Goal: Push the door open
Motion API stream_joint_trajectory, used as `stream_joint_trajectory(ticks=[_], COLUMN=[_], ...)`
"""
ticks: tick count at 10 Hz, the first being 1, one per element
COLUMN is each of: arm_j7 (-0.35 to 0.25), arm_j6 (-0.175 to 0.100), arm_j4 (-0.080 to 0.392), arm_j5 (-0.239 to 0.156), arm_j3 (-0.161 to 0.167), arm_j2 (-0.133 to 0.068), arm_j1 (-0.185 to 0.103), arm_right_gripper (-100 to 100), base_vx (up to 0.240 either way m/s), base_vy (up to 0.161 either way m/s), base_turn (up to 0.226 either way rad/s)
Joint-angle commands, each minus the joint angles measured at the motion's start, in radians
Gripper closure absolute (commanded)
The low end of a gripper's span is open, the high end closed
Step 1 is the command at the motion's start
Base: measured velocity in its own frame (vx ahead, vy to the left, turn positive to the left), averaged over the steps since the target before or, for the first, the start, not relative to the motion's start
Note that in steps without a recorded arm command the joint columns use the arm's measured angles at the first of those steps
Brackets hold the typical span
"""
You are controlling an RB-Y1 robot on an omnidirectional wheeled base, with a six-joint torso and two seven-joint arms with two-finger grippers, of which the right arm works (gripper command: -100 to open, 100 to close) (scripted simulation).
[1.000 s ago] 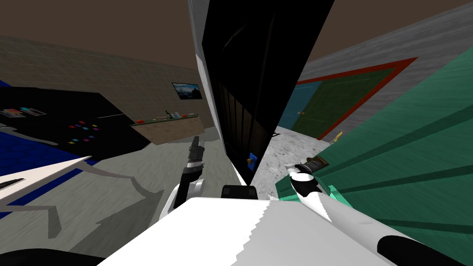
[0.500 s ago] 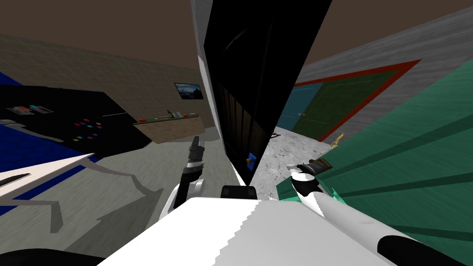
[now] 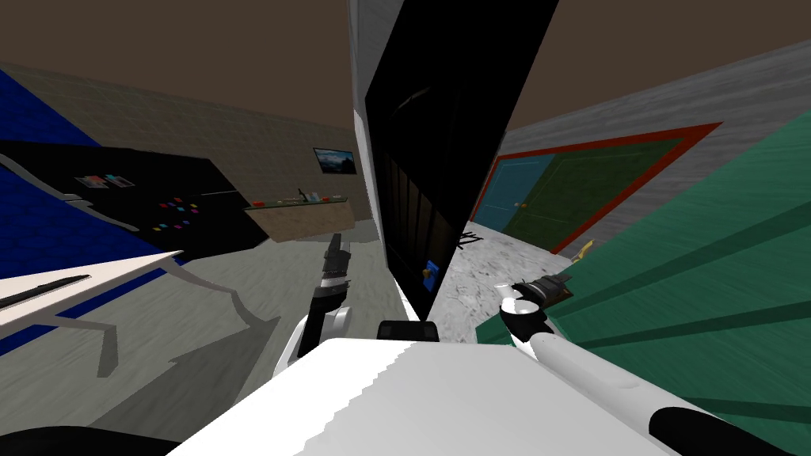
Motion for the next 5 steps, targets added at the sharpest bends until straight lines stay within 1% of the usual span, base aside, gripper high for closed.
stream_joint_trajectory(ticks=[1, 4, 5], arm_j7=[0.002, 0.012, 0.012], arm_j6=[-0.002, -0.005, -0.005], arm_j4=[0.034, 0.027, 0.027], arm_j5=[0.006, 0.012, 0.012], arm_j3=[0.014, 0.027, 0.027], arm_j2=[-0.008, -0.009, -0.009], arm_j1=[-0.008, -0.001, -0.001], arm_right_gripper=[-100, -100, -100], base_vx=[-0.002, 0.003, 0.0], base_vy=[-0.041, -0.031, -0.023], base_turn=[0.072, 0.041, 0.037])
